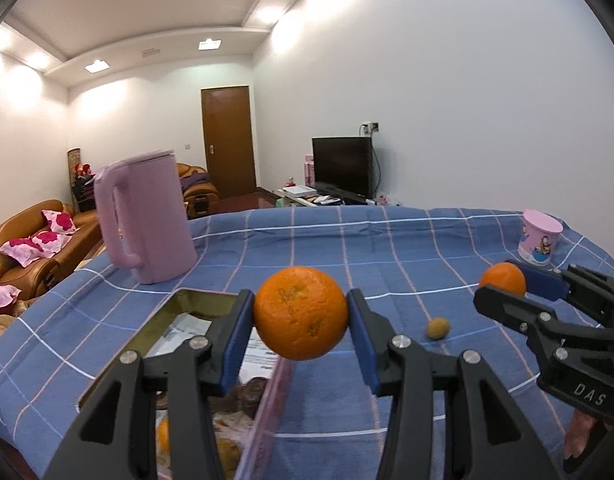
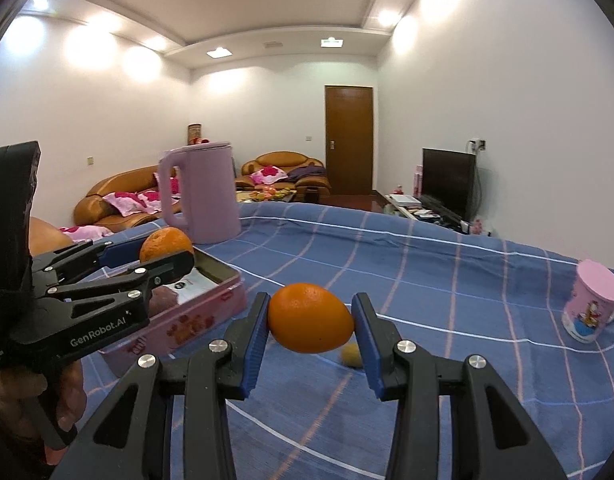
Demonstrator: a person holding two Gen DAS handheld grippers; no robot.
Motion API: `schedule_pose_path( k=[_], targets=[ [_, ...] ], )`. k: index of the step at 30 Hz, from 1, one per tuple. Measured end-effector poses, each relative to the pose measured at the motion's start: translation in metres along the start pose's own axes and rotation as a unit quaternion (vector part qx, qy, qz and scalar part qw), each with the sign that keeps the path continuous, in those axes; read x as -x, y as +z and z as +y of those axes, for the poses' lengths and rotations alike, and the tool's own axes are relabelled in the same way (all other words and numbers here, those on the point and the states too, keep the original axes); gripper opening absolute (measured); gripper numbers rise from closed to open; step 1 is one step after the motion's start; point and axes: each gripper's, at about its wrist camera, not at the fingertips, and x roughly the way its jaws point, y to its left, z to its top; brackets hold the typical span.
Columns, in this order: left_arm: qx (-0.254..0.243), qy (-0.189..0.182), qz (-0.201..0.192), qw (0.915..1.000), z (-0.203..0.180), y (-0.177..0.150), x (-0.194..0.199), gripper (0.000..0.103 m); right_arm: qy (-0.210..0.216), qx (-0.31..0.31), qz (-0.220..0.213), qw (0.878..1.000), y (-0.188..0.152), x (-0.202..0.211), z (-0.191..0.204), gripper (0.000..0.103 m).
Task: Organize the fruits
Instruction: 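Carry the oranges with both tools over the pink tin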
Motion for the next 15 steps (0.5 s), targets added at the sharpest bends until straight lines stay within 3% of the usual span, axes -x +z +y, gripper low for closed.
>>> schedule_pose_path(
  k=[15],
  targets=[
    [0.034, 0.046, 0.017, 0.9982, 0.056, -0.005, 0.0, 0.049, 0.052, 0.027, 0.003, 0.998, 0.019, -0.033, 0.05, 0.044]
  ],
)
